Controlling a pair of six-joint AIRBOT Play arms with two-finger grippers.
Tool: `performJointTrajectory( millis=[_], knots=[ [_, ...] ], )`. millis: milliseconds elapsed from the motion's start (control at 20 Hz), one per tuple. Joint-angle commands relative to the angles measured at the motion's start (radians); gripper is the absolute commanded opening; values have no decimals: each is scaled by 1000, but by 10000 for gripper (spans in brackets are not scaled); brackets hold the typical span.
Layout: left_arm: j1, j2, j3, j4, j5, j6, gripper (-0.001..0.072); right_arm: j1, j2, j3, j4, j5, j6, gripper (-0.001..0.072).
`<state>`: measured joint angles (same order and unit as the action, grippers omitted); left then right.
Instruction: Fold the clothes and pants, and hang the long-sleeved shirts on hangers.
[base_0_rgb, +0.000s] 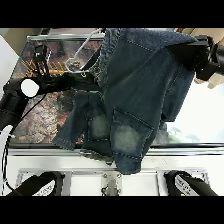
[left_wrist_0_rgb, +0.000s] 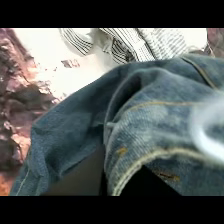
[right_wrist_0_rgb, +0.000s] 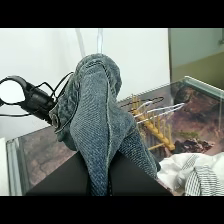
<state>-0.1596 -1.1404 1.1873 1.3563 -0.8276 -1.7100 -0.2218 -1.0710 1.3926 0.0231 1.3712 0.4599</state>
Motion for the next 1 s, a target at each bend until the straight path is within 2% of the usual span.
performJointTrajectory(
  millis=[0, 400, 550, 950],
  knots=[
    [32, 0, 1, -5, 1, 2, 20, 1, 1, 1, -20, 24, -3, 25],
    [51, 61, 2, -46, 43, 21, 20, 0, 1, 1, -232, -34, 42, 25],
    [51, 130, 2, -40, 45, 28, 19, 0, 0, 1, -241, -89, 42, 25],
    [45, 352, 2, -39, 51, 35, 18, 0, 0, 1, -338, -120, 68, 25]
  ],
)
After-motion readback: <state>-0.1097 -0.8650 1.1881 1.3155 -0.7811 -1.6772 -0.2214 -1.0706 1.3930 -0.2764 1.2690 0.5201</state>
